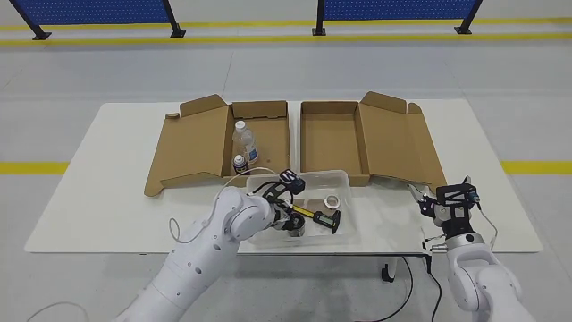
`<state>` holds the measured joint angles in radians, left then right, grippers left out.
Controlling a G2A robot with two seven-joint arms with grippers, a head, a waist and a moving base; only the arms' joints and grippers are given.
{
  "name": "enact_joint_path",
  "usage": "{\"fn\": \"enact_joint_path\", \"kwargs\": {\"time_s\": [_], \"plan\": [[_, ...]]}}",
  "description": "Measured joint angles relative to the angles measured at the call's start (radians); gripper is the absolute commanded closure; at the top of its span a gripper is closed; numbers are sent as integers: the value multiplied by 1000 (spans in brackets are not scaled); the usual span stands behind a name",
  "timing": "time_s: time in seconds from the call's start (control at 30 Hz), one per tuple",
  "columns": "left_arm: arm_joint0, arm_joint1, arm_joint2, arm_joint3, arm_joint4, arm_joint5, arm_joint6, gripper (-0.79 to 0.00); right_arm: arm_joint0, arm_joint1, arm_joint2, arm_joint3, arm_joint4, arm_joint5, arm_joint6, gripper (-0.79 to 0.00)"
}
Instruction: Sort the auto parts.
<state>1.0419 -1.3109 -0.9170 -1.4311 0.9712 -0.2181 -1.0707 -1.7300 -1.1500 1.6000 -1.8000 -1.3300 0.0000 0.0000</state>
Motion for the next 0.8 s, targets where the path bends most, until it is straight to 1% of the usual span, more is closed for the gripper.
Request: {"fn": "enact_joint_path", "kwargs": {"time_s": [0.2,0.4,0.8], "plan": [[-5,2,-1,-15,5,4,4,0,0,0,0,0,0,0,0,-785],[-5,6,-11,-49,17,12,20,0,0,0,0,0,0,0,0,-785],[23,22,-71,-188,65,45,73,0,0,0,0,0,0,0,0,-785]]}}
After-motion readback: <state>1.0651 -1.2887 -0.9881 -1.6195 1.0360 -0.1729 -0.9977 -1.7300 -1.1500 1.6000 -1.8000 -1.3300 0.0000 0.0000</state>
